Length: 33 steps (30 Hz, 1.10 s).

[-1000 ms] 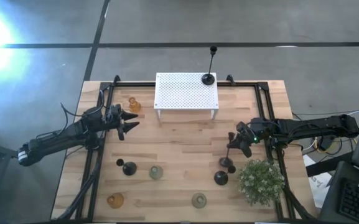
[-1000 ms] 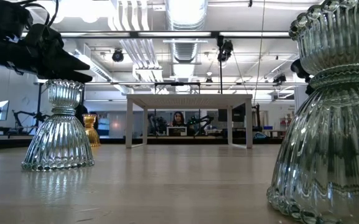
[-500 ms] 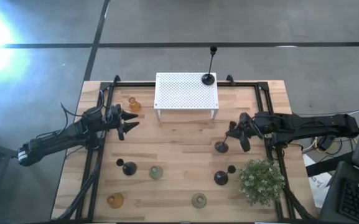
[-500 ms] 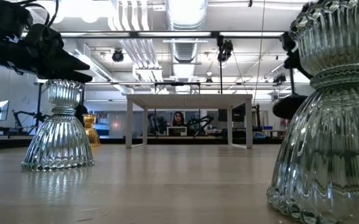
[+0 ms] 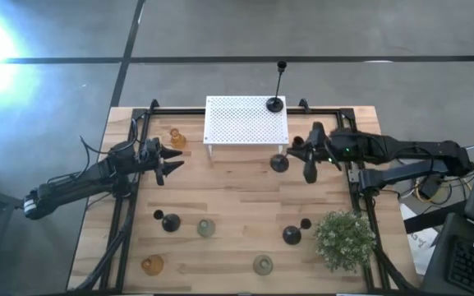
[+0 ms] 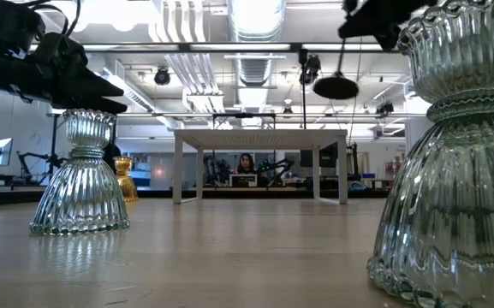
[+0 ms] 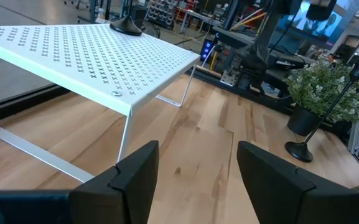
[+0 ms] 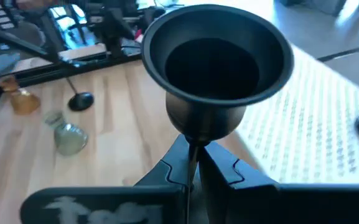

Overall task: Pick & Place candle stick holders
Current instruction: Put the black candle holder on the shelf

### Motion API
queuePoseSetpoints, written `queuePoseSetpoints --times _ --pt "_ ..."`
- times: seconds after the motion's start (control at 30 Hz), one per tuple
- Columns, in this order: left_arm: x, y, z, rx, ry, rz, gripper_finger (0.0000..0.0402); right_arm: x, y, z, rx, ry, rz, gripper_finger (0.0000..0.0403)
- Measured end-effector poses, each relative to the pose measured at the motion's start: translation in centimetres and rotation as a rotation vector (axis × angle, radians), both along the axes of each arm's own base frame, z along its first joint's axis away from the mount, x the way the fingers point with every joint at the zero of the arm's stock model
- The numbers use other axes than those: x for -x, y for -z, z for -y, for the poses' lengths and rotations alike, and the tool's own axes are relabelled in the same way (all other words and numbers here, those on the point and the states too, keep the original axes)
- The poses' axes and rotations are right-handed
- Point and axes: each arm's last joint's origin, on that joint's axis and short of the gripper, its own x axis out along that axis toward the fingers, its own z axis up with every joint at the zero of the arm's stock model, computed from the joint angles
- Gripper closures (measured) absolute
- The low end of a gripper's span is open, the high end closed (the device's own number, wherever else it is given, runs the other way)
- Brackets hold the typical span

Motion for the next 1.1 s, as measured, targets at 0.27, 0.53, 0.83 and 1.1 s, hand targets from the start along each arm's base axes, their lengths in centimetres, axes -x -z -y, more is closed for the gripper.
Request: queuePoseSetpoints --times 0.27,0.53,0.83,1.1 --pt "0.0 0.0 0.0 0.0 0.0 0.0 0.0179 -5.3 -2.6 2.9 0.055 0.076 -0.112 0.039" --pt "0.0 0.0 0.0 0.0 0.0 0.0 0.0179 -10.0 -3.6 6.5 0.094 0.144 -0.144 0.039" --pt "0.0 0.0 0.0 0.0 0.0 0.0 0.0179 -13.5 -4.2 11.3 0.073 0.323 -0.104 0.039" --pt "0.0 0.0 0.0 0.0 0.0 0.0 0.0179 -14.4 -2.4 14.2 0.044 0.521 -0.099 0.039"
